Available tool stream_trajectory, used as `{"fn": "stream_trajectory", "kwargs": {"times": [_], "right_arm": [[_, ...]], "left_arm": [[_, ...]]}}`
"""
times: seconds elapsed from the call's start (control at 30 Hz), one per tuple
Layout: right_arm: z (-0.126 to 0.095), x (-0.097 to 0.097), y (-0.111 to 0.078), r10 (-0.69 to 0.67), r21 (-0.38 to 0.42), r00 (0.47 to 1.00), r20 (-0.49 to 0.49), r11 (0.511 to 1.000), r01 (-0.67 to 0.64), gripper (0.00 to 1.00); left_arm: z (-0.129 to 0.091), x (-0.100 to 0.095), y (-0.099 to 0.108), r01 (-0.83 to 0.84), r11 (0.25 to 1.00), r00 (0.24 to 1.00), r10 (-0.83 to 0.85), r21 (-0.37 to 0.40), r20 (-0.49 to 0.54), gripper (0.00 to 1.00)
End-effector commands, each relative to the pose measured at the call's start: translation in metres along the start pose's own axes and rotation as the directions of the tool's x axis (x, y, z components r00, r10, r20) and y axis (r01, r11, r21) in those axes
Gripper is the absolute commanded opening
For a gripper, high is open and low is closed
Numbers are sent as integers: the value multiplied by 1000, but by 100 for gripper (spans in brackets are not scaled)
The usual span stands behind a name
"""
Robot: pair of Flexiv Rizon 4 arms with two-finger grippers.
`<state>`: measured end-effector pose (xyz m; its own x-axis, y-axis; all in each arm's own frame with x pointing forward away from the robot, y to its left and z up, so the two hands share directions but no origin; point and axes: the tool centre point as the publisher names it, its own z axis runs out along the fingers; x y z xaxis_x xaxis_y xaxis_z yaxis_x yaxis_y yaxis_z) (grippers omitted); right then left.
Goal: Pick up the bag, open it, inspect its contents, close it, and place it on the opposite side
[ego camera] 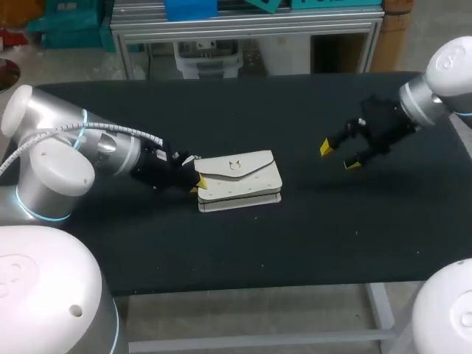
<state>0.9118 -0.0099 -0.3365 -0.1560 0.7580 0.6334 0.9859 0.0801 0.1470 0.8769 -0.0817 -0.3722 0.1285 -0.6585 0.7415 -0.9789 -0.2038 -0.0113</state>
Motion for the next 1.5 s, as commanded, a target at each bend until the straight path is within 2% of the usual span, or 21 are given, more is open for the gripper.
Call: {"fn": "stream_trajectory", "kwargs": {"times": [0.03, 0.2, 0.37, 0.67, 0.73, 1.2, 1.27, 1.33, 1.37, 1.5], "right_arm": [[-14, 2, -9, -14, -4, 997, 80, 1000, 15, 100], [-23, -5, -12, -36, 6, 989, 144, 999, 35, 100], [-27, -10, -14, -32, 4, 987, 160, 999, 32, 100], [-42, -20, -11, -120, 24, 955, 270, 993, 117, 100], [-48, -23, -9, -123, 29, 955, 270, 992, 120, 100], [-48, -23, -9, -123, 29, 955, 270, 992, 120, 100], [-45, -30, -5, -117, 49, 939, 324, 993, 106, 100], [-49, -40, 0, -115, 68, 936, 334, 993, 98, 100], [-56, -49, 3, -101, 72, 920, 378, 994, 79, 100], [-80, -72, 17, -77, 68, 896, 437, 996, 52, 100]], "left_arm": [[-13, -1, -5, -18, 1000, 999, 18, -10, 35, 0], [-24, -10, -21, -24, 1000, 998, 25, -13, 66, 0], [-32, -13, -27, -36, 999, 996, 37, -20, 75, 0], [-52, -35, -54, -104, 995, 977, 103, -4, 189, 0], [-52, -35, -54, -104, 995, 977, 103, -4, 189, 0], [-52, -35, -54, -104, 995, 977, 103, -4, 189, 0], [-52, -35, -54, -104, 995, 977, 103, -4, 189, 0], [-56, -37, -61, -131, 991, 974, 125, 23, 191, 0], [-60, -40, -69, -154, 987, 970, 144, 38, 194, 0], [-73, -50, -88, -209, 977, 955, 194, 43, 226, 0]]}}
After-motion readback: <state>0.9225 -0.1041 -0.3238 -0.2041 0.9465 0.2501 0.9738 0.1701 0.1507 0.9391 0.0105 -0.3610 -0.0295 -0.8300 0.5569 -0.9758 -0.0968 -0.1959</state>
